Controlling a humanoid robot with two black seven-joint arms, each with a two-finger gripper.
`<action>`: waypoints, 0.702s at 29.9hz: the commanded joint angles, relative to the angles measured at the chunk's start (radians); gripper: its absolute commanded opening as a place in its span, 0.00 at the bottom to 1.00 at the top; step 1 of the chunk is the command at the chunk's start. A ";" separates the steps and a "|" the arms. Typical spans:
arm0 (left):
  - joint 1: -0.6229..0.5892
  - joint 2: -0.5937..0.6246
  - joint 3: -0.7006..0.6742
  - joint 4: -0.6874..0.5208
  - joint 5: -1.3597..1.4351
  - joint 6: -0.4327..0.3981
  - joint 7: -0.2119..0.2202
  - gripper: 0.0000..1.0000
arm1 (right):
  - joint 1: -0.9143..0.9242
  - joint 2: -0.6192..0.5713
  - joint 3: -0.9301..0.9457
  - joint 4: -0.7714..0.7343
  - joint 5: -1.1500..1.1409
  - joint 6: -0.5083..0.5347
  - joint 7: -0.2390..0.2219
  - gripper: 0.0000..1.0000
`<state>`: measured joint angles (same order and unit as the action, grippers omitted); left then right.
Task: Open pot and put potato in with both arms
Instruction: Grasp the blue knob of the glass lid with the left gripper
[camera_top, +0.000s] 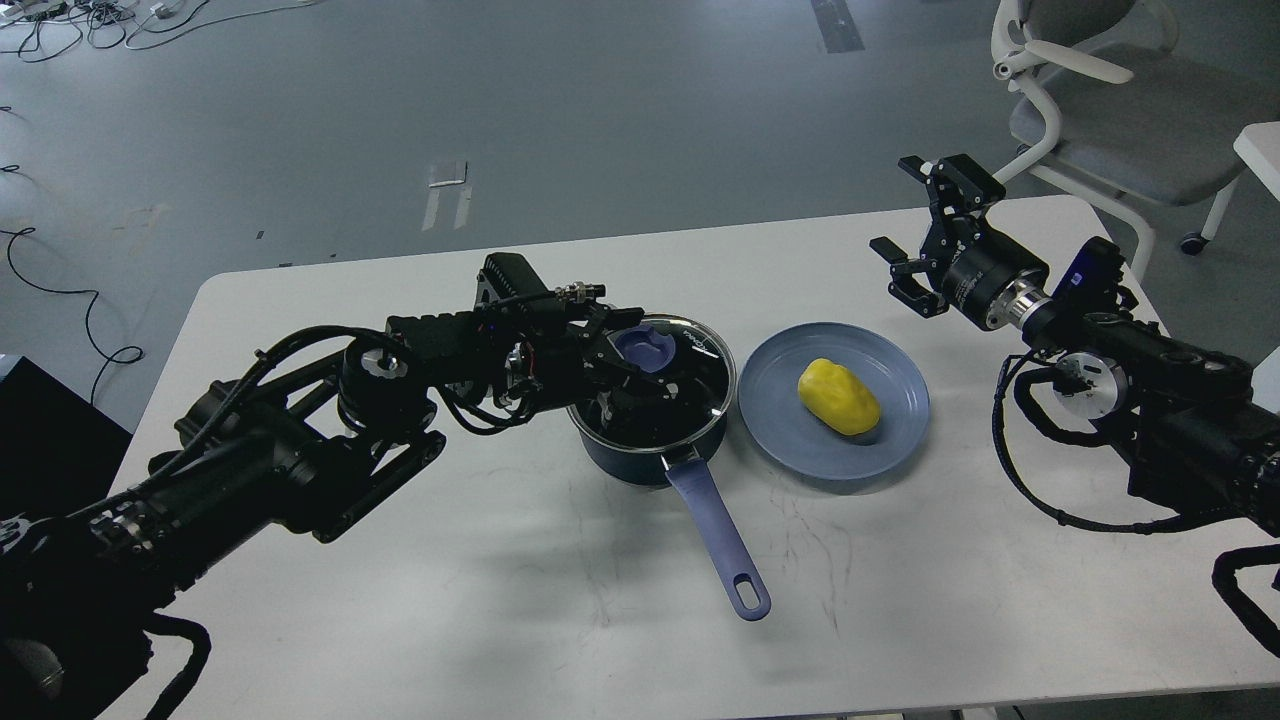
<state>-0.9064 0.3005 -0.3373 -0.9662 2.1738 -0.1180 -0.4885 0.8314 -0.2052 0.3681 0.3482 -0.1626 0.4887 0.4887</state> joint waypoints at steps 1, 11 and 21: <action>0.015 0.003 -0.003 0.000 -0.005 0.006 0.000 0.97 | 0.000 0.003 0.000 0.000 0.000 0.000 0.000 1.00; 0.020 0.014 -0.006 0.004 -0.043 0.021 0.000 0.30 | -0.002 0.004 -0.001 0.002 0.000 0.000 0.000 1.00; 0.000 0.051 -0.012 -0.022 -0.086 0.024 0.000 0.15 | -0.002 0.006 -0.001 0.002 -0.002 0.000 0.000 1.00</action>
<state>-0.8947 0.3267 -0.3474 -0.9693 2.1019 -0.0953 -0.4886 0.8299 -0.1995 0.3662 0.3499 -0.1641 0.4887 0.4887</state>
